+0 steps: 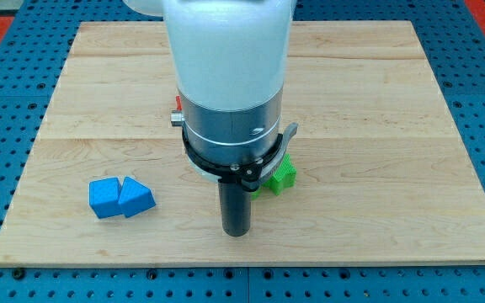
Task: Move the blue cube towards top left
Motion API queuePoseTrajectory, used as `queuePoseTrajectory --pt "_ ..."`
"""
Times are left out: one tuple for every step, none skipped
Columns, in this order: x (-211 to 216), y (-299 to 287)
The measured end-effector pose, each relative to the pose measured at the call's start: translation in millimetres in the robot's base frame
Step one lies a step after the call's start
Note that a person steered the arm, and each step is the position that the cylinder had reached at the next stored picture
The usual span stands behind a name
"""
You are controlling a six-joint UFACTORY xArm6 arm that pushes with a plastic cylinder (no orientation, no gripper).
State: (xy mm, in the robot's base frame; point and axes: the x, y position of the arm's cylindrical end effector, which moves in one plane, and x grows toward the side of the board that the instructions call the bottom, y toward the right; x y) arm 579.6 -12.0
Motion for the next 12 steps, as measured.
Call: queuePoseTrajectory --pt "0.0 0.0" --pt "-9.1 33.2" --pt "-64.7 79.3" --pt "-94.6 124.5" --pt "-31.4 134.7" --pt "3.0 44.1" --pt "33.9 -54.5" --pt "12.5 -116.9" --pt "-38.3 -154.3" --pt "-91.9 -176.5" --pt "-65.8 -175.5" --pt "-69.9 -207.1"
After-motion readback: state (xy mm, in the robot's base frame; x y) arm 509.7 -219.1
